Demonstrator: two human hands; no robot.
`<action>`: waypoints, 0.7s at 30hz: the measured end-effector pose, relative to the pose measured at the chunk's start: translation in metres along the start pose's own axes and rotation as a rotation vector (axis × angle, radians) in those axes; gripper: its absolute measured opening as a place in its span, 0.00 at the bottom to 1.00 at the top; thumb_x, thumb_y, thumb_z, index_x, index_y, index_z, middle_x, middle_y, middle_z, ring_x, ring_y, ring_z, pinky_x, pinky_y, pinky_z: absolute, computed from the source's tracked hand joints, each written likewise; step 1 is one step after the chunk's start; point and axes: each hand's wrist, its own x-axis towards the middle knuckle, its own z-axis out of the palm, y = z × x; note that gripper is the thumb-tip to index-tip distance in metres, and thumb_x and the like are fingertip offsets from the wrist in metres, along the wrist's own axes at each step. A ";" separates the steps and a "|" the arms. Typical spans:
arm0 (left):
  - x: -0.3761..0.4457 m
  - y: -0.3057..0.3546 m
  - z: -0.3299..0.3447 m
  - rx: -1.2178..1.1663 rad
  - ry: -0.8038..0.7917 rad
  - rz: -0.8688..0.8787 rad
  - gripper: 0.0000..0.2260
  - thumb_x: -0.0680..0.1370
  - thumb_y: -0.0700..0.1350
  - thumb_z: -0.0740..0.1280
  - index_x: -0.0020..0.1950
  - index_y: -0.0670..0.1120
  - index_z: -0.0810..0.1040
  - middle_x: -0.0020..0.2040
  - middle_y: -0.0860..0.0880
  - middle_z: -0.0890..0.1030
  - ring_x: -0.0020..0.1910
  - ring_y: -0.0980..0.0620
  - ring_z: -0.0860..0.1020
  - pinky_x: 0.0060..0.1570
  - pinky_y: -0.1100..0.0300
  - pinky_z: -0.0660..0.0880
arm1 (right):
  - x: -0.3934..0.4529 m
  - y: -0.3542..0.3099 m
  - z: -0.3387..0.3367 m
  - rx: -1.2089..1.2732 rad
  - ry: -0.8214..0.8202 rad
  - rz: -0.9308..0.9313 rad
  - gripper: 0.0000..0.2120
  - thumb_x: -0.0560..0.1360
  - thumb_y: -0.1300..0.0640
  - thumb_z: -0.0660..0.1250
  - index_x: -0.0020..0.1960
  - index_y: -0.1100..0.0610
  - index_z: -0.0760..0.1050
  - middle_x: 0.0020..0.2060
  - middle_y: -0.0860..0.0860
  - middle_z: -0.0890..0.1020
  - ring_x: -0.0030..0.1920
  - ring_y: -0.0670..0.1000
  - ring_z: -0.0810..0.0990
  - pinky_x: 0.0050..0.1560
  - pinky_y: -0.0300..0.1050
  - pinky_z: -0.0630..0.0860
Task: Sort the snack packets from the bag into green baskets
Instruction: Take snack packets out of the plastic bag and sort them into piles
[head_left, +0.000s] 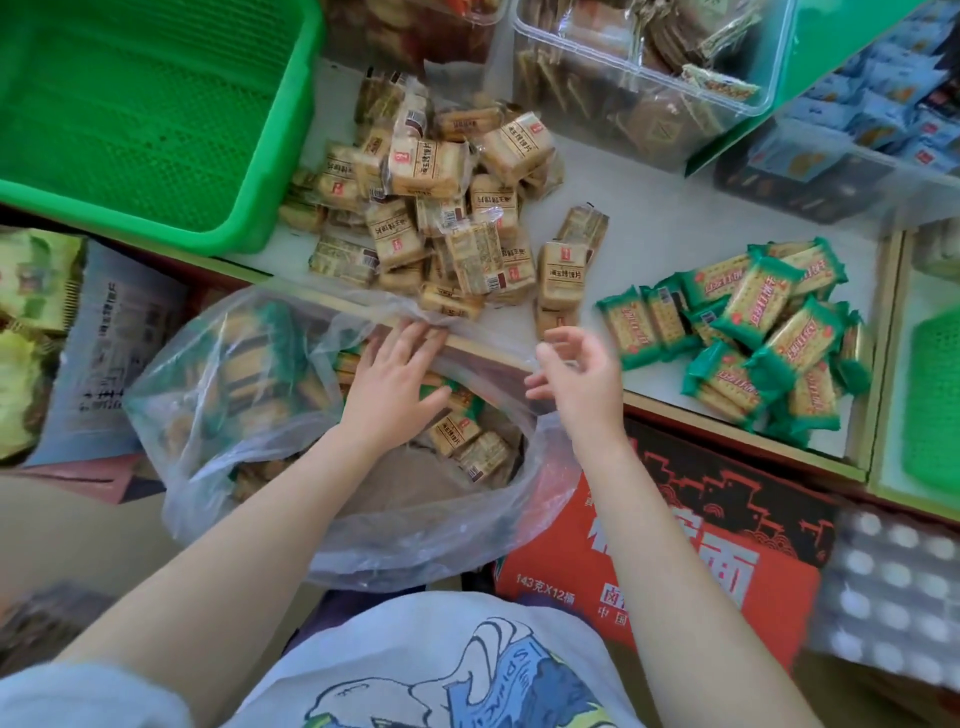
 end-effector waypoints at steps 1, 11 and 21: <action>-0.001 -0.003 0.002 0.011 -0.003 0.013 0.32 0.80 0.59 0.60 0.82 0.55 0.55 0.82 0.50 0.55 0.81 0.50 0.47 0.78 0.47 0.44 | -0.015 0.010 0.008 -0.004 -0.104 0.029 0.03 0.80 0.61 0.67 0.53 0.57 0.77 0.43 0.55 0.83 0.35 0.51 0.83 0.37 0.45 0.82; -0.002 -0.021 0.010 0.035 -0.047 0.083 0.33 0.80 0.64 0.56 0.82 0.58 0.47 0.83 0.53 0.46 0.81 0.53 0.42 0.79 0.46 0.44 | -0.016 0.131 0.090 -0.203 -0.074 0.347 0.20 0.78 0.55 0.71 0.67 0.58 0.72 0.57 0.52 0.81 0.58 0.55 0.79 0.62 0.54 0.76; 0.001 -0.037 0.021 0.112 -0.035 0.187 0.35 0.80 0.65 0.54 0.82 0.56 0.43 0.82 0.53 0.41 0.80 0.54 0.38 0.79 0.45 0.42 | 0.002 0.164 0.124 -0.615 -0.093 0.239 0.33 0.73 0.47 0.75 0.71 0.58 0.64 0.59 0.58 0.81 0.58 0.61 0.81 0.53 0.52 0.78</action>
